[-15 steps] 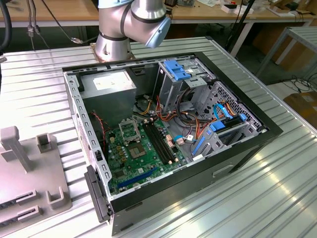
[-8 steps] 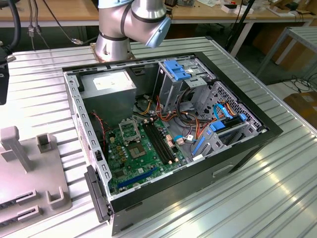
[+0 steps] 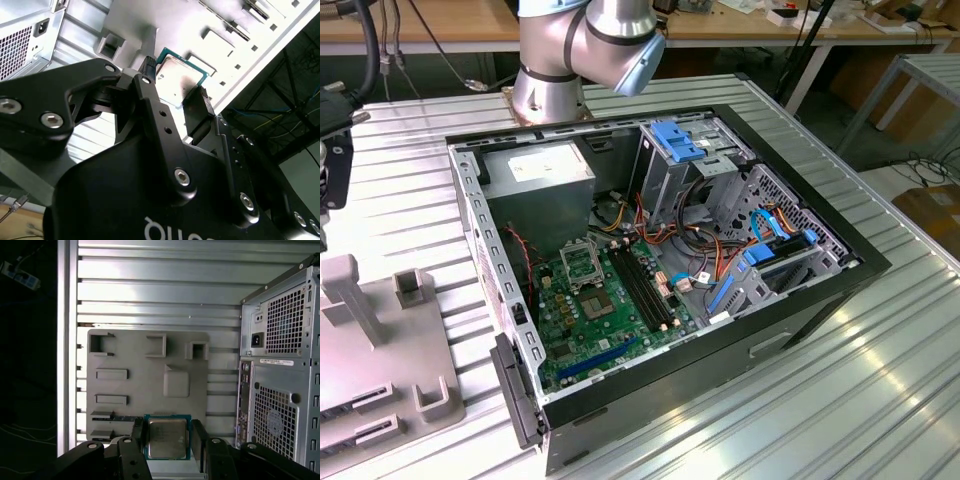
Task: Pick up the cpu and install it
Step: 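Pick up the cpu and move it towards the insertion slot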
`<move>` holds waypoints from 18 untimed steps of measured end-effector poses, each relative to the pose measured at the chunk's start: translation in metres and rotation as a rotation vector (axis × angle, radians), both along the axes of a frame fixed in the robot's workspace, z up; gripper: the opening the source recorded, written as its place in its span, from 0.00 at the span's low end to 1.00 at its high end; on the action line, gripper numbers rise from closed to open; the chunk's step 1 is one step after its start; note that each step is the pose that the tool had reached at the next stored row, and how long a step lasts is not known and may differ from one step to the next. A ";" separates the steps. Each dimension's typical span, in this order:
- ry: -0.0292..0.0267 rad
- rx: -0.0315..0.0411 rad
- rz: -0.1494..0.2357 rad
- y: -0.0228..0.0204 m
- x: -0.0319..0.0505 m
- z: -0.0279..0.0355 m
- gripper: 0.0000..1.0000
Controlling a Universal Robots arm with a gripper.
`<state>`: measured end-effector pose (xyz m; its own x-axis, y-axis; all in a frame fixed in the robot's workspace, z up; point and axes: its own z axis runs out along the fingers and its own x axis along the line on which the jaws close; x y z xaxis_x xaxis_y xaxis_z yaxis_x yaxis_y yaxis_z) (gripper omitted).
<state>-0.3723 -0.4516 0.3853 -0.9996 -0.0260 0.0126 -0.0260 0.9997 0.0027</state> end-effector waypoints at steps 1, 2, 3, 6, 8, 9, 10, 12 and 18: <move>0.0000 0.0000 0.000 0.0000 0.0009 0.0000 0.47; 0.0000 0.0000 0.000 0.0000 0.0017 0.0000 0.47; 0.0000 -0.0001 0.000 0.0000 0.0027 0.0000 0.47; 0.0000 0.0000 0.000 0.0000 0.0051 0.0000 0.47; -0.0001 0.0000 0.000 0.0000 0.0070 0.0000 0.47; 0.0000 0.0000 0.000 0.0000 0.0080 0.0000 0.47; 0.0000 0.0000 0.000 0.0000 0.0088 0.0000 0.47; 0.0000 0.0000 0.000 0.0000 0.0113 0.0000 0.47; 0.0000 0.0000 0.000 0.0000 0.0172 0.0000 0.47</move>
<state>-0.3551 -0.4516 0.3853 -0.9996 -0.0261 0.0126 -0.0261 0.9997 0.0027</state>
